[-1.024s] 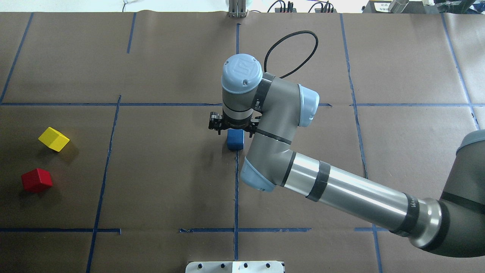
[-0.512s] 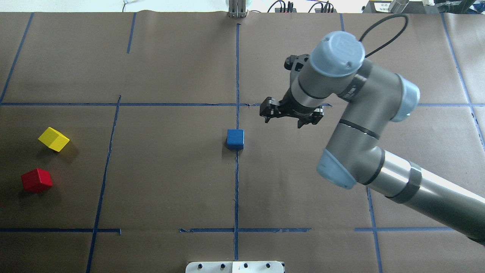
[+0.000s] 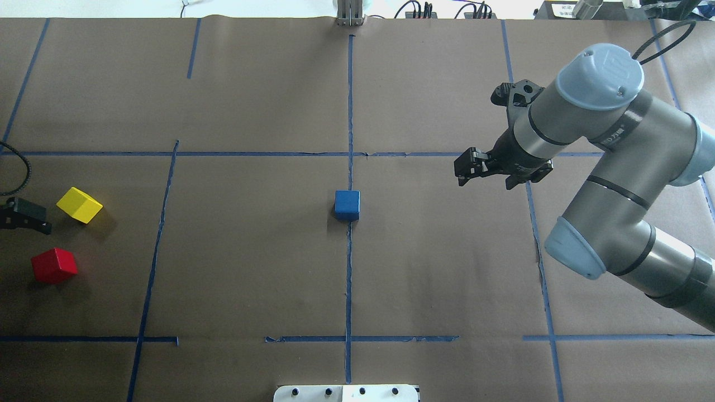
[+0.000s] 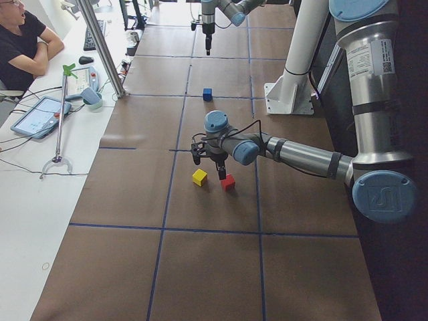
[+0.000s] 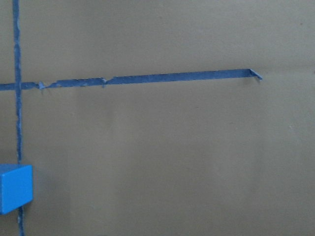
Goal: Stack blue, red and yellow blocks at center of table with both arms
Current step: 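Withdraw the right gripper while the left gripper reaches to the red cube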
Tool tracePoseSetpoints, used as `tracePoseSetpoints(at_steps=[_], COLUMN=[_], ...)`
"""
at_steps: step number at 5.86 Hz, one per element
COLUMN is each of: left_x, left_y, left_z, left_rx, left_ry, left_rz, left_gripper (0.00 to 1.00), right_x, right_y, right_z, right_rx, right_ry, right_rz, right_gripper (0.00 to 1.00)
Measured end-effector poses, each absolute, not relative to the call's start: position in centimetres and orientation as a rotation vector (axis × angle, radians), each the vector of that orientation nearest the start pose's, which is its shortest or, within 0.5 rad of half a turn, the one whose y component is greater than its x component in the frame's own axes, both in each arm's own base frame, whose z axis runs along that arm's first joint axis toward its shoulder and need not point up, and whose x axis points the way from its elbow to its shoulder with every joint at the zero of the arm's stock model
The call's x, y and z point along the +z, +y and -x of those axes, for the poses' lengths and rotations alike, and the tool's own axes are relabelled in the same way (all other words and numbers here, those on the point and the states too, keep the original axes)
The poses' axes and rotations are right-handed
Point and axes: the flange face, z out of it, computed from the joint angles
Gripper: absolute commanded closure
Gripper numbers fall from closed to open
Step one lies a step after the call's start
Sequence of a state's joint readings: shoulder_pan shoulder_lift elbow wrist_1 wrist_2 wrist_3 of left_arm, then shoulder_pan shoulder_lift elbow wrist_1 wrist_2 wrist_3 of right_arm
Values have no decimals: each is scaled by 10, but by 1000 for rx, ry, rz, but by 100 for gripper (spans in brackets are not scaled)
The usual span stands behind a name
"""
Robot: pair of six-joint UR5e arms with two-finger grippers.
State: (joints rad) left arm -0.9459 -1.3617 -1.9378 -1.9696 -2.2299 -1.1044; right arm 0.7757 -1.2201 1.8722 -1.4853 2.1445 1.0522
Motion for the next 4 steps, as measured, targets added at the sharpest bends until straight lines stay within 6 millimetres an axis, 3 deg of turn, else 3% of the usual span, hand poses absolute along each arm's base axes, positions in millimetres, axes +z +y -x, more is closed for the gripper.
tracePoseSetpoints(at_steps=[2, 4], left_x=[558, 578], left_y=[-378, -368], left_z=[-226, -234], left_rx=[-417, -454], left_ry=[793, 775], left_rz=[141, 161], left_gripper=[0, 0], right_x=[341, 344], right_y=[-454, -451], right_z=[346, 343], right_rx=[10, 1], right_ry=[-877, -873], right_rz=[0, -4], right_gripper=[0, 0])
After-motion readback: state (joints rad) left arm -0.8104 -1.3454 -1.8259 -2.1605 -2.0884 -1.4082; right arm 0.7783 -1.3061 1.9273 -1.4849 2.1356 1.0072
